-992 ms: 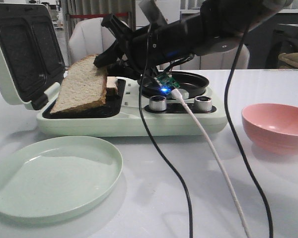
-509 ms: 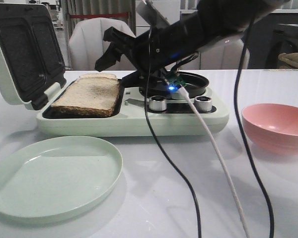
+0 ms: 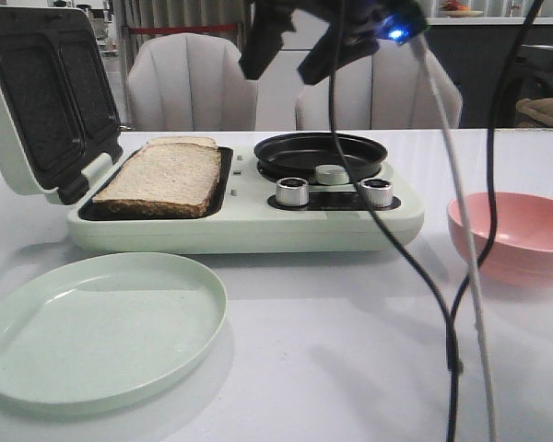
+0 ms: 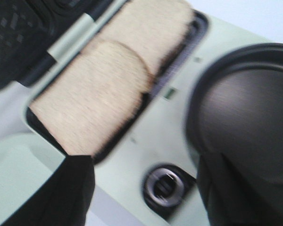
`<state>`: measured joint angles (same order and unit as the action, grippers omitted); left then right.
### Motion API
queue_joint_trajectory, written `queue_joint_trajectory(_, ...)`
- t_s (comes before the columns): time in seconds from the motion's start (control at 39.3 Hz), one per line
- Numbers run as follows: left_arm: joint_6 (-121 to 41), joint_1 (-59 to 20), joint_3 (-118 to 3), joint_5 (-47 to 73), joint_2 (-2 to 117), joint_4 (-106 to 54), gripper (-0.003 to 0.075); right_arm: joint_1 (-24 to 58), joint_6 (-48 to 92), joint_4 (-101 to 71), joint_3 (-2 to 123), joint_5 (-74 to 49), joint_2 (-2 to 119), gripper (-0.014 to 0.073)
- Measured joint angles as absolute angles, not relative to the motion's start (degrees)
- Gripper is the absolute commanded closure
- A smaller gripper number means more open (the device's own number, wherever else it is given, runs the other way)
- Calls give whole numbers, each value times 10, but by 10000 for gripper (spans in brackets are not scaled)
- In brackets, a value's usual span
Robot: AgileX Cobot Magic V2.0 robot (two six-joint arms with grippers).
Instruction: Make breakfast with bread and shrimp
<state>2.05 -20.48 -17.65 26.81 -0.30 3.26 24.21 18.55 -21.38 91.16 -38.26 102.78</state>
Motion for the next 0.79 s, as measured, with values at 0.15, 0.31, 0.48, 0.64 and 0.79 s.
queue_joint_trajectory(0.15, 20, -205, -177, 268, -3, 33, 155, 241, 61, -43, 912, -441, 964, 32)
queue_joint_trajectory(0.31, 20, -205, -177, 268, -3, 33, 155, 221, -35, 47, 904, -480, 908, 32)
queue_joint_trajectory(0.48, 20, -205, -177, 268, -3, 33, 155, 190, -59, 70, 836, -484, 825, 32)
queue_joint_trajectory(0.64, 20, -205, -177, 268, -3, 33, 155, 187, -61, 65, 724, -436, 725, 32)
queue_joint_trajectory(0.79, 20, -205, -177, 268, -3, 33, 155, 187, -61, 17, 601, -351, 606, 32)
